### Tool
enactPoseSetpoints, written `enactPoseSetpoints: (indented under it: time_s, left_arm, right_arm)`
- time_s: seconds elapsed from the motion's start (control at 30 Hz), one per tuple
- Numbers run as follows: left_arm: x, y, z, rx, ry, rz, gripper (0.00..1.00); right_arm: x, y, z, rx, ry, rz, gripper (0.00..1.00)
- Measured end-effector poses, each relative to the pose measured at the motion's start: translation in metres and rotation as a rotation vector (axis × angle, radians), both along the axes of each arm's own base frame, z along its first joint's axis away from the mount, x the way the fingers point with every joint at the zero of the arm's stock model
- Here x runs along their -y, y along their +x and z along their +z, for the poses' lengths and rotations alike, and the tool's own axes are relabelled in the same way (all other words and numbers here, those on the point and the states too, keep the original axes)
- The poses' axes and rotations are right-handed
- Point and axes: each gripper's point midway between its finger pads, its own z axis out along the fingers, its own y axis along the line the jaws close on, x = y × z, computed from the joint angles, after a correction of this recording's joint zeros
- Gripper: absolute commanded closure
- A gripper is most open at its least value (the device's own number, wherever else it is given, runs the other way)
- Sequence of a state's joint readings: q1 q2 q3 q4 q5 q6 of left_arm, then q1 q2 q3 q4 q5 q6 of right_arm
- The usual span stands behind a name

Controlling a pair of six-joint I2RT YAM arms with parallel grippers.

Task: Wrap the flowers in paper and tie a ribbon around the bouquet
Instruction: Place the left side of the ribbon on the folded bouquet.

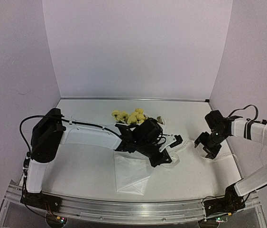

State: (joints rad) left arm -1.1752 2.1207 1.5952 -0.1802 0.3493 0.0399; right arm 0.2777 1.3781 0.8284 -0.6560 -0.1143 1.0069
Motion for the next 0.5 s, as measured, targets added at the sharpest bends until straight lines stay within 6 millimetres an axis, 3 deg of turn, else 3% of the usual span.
enactPoseSetpoints:
  time_s: [0.2, 0.5]
  left_arm:
    - [0.009, -0.001, -0.016, 0.026, 0.060, -0.056, 1.00]
    - [0.019, -0.003, 0.006, 0.071, 0.022, -0.099, 0.93]
  right_arm:
    - [0.006, -0.006, -0.003, -0.033, -0.006, -0.003, 0.24]
    - [0.015, -0.017, -0.006, -0.086, -0.045, 0.035, 0.24]
